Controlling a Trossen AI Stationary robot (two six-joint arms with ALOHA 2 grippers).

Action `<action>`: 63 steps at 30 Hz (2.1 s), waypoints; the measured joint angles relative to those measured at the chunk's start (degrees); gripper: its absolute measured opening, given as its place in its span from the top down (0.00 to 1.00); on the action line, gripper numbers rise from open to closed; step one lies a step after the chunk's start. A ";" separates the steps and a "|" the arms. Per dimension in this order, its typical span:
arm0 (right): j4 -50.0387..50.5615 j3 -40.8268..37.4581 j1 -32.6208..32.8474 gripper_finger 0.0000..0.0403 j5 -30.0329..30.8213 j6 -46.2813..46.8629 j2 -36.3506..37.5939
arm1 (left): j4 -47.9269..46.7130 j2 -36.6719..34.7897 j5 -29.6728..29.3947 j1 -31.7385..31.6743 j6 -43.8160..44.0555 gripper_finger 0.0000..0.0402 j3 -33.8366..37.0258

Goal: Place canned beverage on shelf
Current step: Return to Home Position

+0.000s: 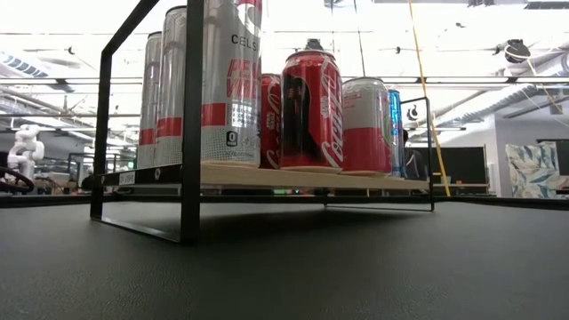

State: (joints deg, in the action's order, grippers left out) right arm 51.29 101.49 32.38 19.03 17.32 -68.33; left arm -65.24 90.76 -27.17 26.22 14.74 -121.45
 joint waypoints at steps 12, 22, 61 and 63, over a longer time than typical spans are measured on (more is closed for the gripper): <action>6.42 0.00 0.02 1.00 0.22 -11.71 8.56 | 7.83 -0.35 7.44 -4.69 -2.14 0.99 0.00; 5.52 -2.75 0.04 1.00 -4.32 -13.95 11.27 | 8.28 -0.33 17.16 -11.42 -7.52 1.00 0.00; -35.16 -57.60 -0.02 1.00 -4.04 -16.21 34.63 | 19.74 -28.40 28.08 -19.12 -0.29 1.00 49.72; -35.24 -59.32 -0.02 1.00 -3.91 -16.77 35.96 | 19.24 -27.54 28.49 -18.73 -2.02 1.00 49.75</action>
State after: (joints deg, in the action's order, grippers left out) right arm 16.06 42.18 32.36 15.11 0.55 -32.37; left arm -46.00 63.22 1.32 7.49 12.73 -71.70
